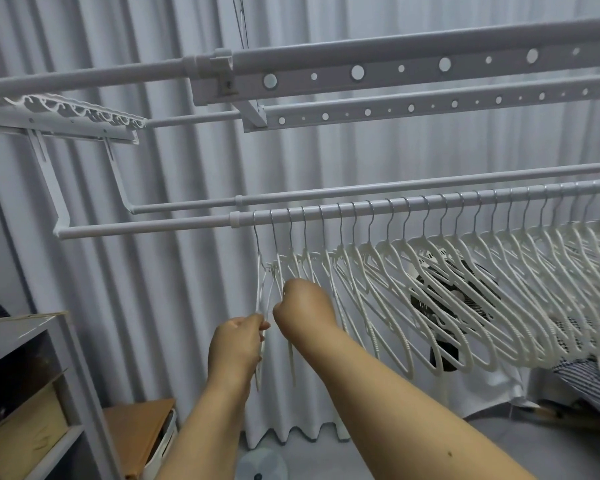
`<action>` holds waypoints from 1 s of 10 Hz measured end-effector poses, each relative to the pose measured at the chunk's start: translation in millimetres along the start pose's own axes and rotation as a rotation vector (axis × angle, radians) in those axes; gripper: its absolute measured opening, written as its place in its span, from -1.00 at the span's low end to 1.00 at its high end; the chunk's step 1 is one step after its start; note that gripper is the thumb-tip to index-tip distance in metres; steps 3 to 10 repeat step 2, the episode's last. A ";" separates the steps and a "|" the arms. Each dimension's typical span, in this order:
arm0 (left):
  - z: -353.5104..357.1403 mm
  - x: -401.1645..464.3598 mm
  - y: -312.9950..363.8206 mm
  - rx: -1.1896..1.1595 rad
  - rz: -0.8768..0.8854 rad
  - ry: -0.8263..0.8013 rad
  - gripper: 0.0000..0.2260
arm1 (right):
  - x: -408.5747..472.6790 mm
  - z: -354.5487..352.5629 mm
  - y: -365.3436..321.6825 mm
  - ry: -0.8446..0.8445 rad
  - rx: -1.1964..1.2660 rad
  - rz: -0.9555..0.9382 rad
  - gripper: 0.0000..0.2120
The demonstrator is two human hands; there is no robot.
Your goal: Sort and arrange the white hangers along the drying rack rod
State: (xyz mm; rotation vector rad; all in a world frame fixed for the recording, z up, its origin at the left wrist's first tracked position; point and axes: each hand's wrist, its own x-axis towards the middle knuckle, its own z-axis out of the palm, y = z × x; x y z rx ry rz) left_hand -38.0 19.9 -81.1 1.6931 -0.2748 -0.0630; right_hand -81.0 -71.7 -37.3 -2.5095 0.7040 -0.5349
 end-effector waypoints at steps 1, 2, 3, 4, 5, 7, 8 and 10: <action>0.3 -0.9 0.4 0.020 -0.001 0.003 -0.80 | 1.3 1.4 3.1 0.029 0.014 -0.013 -0.69; 2.0 -1.7 -0.6 0.036 0.009 0.020 -0.80 | 0.1 -1.0 5.0 0.055 0.088 -0.014 -0.77; 2.0 -1.7 -0.6 0.036 0.009 0.020 -0.80 | 0.1 -1.0 5.0 0.055 0.088 -0.014 -0.77; 2.0 -1.7 -0.6 0.036 0.009 0.020 -0.80 | 0.1 -1.0 5.0 0.055 0.088 -0.014 -0.77; 2.0 -1.7 -0.6 0.036 0.009 0.020 -0.80 | 0.1 -1.0 5.0 0.055 0.088 -0.014 -0.77; 2.0 -1.7 -0.6 0.036 0.009 0.020 -0.80 | 0.1 -1.0 5.0 0.055 0.088 -0.014 -0.77; 2.0 -1.7 -0.6 0.036 0.009 0.020 -0.80 | 0.1 -1.0 5.0 0.055 0.088 -0.014 -0.77; 2.0 -1.7 -0.6 0.036 0.009 0.020 -0.80 | 0.1 -1.0 5.0 0.055 0.088 -0.014 -0.77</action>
